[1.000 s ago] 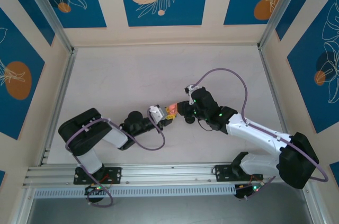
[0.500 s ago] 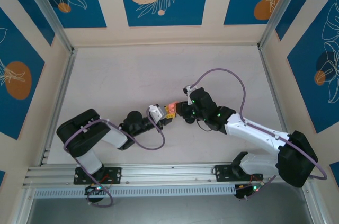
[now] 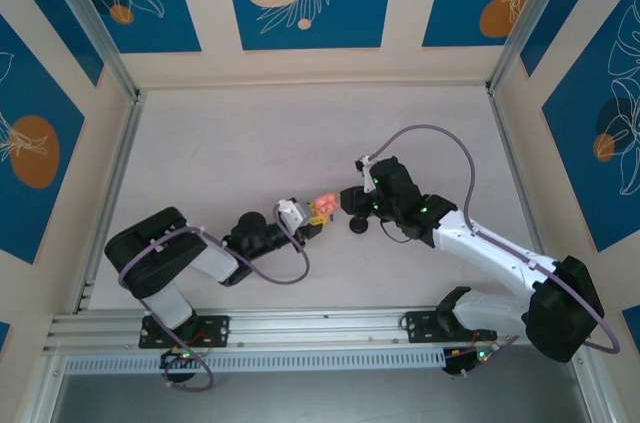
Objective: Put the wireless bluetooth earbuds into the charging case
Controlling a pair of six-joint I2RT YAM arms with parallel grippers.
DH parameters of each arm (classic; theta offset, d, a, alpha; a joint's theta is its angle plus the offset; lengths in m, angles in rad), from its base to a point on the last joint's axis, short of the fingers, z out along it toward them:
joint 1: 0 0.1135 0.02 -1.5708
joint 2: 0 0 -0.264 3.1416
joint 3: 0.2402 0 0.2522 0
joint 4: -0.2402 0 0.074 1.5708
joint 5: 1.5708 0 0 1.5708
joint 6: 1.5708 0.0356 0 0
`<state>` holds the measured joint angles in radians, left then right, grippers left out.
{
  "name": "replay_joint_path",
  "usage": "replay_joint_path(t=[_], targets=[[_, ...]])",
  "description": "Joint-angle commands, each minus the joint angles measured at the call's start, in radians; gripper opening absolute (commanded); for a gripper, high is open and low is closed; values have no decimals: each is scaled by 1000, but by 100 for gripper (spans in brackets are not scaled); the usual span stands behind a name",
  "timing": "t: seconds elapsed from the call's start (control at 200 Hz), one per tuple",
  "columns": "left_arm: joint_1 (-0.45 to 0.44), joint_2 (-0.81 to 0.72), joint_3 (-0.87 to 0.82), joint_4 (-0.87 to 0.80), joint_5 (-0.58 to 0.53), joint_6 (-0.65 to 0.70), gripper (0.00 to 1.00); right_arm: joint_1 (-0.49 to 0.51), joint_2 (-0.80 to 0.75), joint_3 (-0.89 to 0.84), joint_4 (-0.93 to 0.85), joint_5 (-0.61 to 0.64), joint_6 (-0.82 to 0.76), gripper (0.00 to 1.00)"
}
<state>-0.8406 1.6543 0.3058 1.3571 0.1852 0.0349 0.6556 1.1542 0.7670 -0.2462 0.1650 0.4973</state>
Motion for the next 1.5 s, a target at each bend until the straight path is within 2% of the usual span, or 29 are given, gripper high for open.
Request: replay_joint_path(t=[0.0, 0.145, 0.43, 0.95, 1.07, 1.175, 1.37, 1.495], targets=[[-15, -35, -36, 49, -12, 21, 9, -55, 12, 25, -146, -123, -9, 28], [-18, -52, -67, 50, -19, 38, 9, -107, 60, 27, -255, -175, 5, 28], [-22, -61, -85, 50, -23, 54, 9, -164, 154, -1, -429, -157, 110, 28], [-25, -79, -103, 50, -39, 65, 9, -148, 334, 18, -542, -110, 170, 31], [-25, -77, -102, 50, -36, 63, 9, -142, 366, 34, -562, -119, 166, 34], [-25, -77, -101, 50, -36, 65, 9, -134, 381, 64, -598, -118, 161, 43], [-25, -80, -100, 50, -34, 67, 9, -149, 355, 184, -753, -117, 138, 48], [-26, -84, -103, 50, -33, 73, 9, -190, 394, 263, -881, -158, 111, 48]])
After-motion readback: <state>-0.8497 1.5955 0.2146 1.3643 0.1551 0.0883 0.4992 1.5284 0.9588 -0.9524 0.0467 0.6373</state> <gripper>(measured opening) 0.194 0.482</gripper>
